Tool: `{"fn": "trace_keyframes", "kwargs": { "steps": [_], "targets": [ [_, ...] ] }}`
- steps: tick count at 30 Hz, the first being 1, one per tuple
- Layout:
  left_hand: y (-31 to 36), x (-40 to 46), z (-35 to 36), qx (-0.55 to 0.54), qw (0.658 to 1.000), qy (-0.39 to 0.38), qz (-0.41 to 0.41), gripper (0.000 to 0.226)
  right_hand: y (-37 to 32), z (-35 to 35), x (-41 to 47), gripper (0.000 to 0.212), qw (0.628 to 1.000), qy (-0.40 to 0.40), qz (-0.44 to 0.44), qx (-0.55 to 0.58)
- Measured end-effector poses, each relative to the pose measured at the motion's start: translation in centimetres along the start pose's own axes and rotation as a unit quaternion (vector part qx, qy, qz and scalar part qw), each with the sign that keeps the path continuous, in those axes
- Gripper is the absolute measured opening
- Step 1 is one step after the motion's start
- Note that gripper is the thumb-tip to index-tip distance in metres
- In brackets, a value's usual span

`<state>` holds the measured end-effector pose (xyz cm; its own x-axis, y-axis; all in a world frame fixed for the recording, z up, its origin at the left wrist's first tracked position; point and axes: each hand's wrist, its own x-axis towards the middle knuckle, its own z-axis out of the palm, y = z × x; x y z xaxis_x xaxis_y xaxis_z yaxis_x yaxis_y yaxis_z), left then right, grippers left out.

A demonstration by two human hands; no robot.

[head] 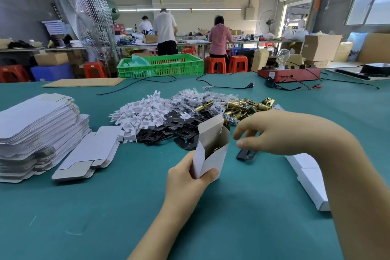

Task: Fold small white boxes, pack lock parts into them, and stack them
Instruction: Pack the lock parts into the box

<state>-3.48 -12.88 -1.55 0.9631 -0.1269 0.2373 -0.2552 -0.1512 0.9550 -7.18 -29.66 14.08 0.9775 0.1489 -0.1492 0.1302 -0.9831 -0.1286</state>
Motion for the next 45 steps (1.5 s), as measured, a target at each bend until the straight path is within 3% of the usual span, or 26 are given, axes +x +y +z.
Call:
{"fn": "trace_keyframes", "kwargs": {
  "steps": [2,6,8,13,19,26,34,45],
  "targets": [
    [0.0,0.0,-0.1,-0.011,1.000,-0.018,0.007,0.036,0.7,0.1,0.2,0.023,1.000,-0.003,0.009,0.002],
    [0.1,0.0,-0.1,-0.022,0.999,-0.030,0.002,0.039,1.5,0.1,0.8,0.056,0.997,0.033,0.025,0.069],
    [0.2,0.2,-0.2,-0.051,0.998,-0.011,-0.021,0.037,1.7,0.2,1.6,0.060,0.989,0.085,0.023,0.114],
    [0.0,0.8,-1.0,-0.092,0.990,0.095,-0.045,0.019,2.8,2.1,3.9,0.047,0.954,0.192,0.055,0.226],
    [-0.6,1.4,-1.7,-0.052,0.974,0.210,-0.067,0.018,3.5,5.0,6.1,0.039,0.922,0.208,0.083,0.316],
    [-0.8,1.9,-2.7,-0.023,0.929,0.359,-0.089,0.029,3.2,9.1,8.6,0.028,0.932,0.157,0.111,0.306],
    [-1.0,2.2,-2.7,-0.032,0.929,0.352,-0.108,0.028,1.2,10.8,11.8,0.036,0.946,0.161,0.057,0.276],
    [-1.0,2.5,-2.8,-0.035,0.935,0.330,-0.124,0.025,-4.3,9.1,22.1,0.026,0.960,0.223,-0.063,0.154]
  ]
}}
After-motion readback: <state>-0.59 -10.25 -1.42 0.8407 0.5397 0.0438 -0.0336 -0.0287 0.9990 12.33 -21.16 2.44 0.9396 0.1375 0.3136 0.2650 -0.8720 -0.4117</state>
